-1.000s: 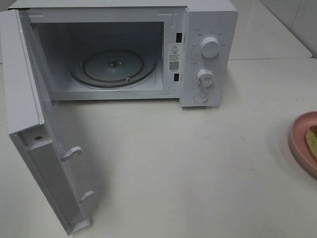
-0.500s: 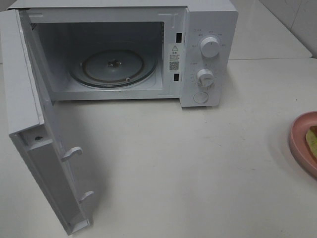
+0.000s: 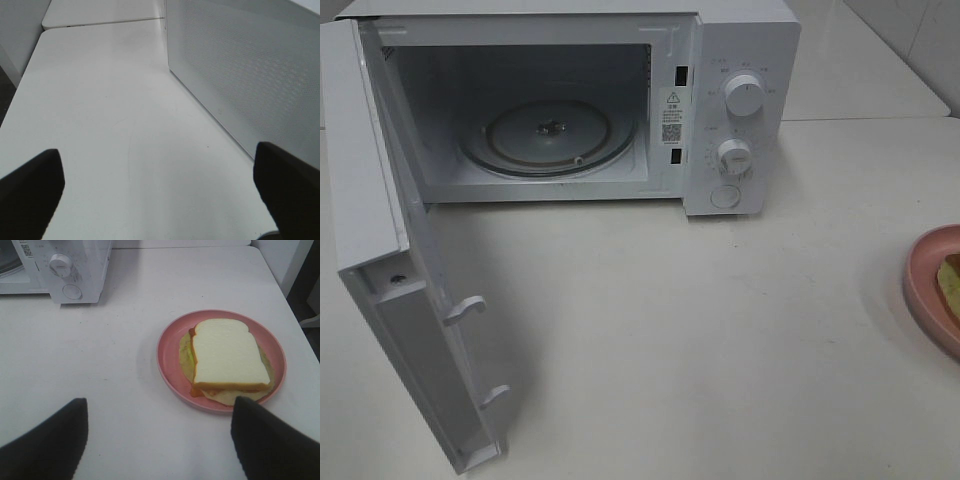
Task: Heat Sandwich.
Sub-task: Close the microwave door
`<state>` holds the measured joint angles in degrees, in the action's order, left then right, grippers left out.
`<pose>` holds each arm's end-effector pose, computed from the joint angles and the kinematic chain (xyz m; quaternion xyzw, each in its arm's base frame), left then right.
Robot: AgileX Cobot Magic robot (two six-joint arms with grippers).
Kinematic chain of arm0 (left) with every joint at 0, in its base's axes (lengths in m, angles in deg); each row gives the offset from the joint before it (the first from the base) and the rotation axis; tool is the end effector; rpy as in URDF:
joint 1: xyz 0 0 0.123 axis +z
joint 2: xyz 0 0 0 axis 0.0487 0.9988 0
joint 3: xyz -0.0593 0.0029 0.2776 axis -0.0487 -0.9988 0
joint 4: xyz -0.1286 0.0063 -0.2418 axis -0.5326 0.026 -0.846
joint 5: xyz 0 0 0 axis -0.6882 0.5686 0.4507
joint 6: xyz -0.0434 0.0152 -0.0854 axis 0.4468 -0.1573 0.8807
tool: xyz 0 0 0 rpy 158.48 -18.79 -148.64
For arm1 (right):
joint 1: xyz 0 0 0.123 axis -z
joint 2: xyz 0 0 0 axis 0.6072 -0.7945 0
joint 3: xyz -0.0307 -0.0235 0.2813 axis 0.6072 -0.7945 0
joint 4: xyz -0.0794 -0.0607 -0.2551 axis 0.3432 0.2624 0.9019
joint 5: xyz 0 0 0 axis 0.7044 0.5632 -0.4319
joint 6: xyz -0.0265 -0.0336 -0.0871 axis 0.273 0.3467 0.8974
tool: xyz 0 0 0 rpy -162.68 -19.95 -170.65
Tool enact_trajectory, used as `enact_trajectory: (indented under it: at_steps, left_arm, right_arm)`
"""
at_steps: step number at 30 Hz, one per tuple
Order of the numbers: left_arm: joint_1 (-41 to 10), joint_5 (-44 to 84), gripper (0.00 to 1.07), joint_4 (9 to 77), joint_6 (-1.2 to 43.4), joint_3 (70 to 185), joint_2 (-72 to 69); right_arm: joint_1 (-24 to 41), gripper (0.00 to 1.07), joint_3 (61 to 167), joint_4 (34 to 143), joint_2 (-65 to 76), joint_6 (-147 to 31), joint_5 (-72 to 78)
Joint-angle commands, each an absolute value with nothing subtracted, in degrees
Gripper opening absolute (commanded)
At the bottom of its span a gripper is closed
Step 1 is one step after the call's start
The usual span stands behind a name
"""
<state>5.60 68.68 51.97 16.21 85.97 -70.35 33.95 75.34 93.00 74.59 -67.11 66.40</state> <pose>0.0214 -0.0072 0.2889 0.0450 0.8429 0.0039 0.5362 0.0204 -0.0049 0.2891 0.0103 0.8464 0.0015 0.5325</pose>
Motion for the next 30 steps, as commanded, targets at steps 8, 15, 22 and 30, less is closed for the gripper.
enact_trajectory:
  at_steps: [8, 15, 22, 30]
  left_arm:
    - [5.4, 58.6, 0.81, 52.3, 16.5, 87.2, -63.5]
    - [5.4, 54.0, 0.46, 52.3, 16.4, 87.2, -54.5]
    - [5.4, 48.8, 0.10, 52.3, 16.4, 87.1, -44.1]
    - [5.4, 34.1, 0.00, 52.3, 16.4, 83.4, -34.2]
  right_arm:
    - [34.2, 0.76, 75.2, 92.8, 76.1, -66.5, 65.8]
    - [34.1, 0.76, 75.2, 92.8, 76.1, -66.5, 65.8]
    - [34.1, 0.76, 75.2, 92.8, 76.1, -66.5, 65.8]
    - [34.1, 0.76, 75.2, 92.8, 76.1, -66.5, 65.8]
